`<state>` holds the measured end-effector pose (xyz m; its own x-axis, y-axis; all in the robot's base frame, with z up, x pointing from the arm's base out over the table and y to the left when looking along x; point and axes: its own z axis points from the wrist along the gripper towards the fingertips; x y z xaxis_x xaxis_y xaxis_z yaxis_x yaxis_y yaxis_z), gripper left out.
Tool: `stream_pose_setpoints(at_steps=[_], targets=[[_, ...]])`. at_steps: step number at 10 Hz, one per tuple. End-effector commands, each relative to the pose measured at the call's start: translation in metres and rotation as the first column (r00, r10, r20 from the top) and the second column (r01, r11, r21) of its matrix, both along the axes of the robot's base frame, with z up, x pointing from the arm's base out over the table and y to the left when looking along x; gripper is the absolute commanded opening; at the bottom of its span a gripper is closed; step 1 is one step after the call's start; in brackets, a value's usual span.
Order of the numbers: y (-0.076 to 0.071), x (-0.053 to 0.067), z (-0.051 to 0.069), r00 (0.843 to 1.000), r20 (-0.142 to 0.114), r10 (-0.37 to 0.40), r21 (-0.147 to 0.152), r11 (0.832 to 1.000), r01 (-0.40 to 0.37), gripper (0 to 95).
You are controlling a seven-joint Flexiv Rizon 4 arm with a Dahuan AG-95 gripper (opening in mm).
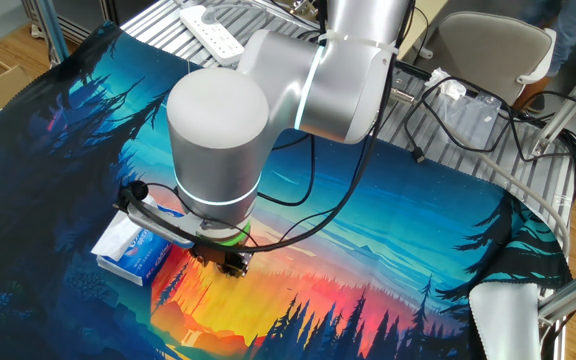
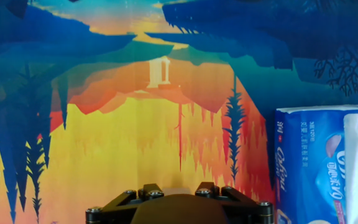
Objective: Stack the blocks in a vertical line of five
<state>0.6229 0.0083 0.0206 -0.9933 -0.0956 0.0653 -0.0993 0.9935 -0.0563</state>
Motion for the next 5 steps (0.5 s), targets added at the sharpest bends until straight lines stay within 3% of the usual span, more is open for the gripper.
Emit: stream_pose_setpoints(at_steps=[1, 3, 5], targets=[[-0.0004, -0.0006, -0.002, 1.0, 0.004, 0.0, -0.001, 1.0, 0.0, 38.0], [-0.0004, -0.0017, -0.0034, 1.0, 0.01, 0.011, -0.001, 1.0, -0.011, 38.0], [-0.0005, -0.0017, -0.0034, 1.0, 0.016, 0.026, -0.001, 1.0, -0.026, 0.0]])
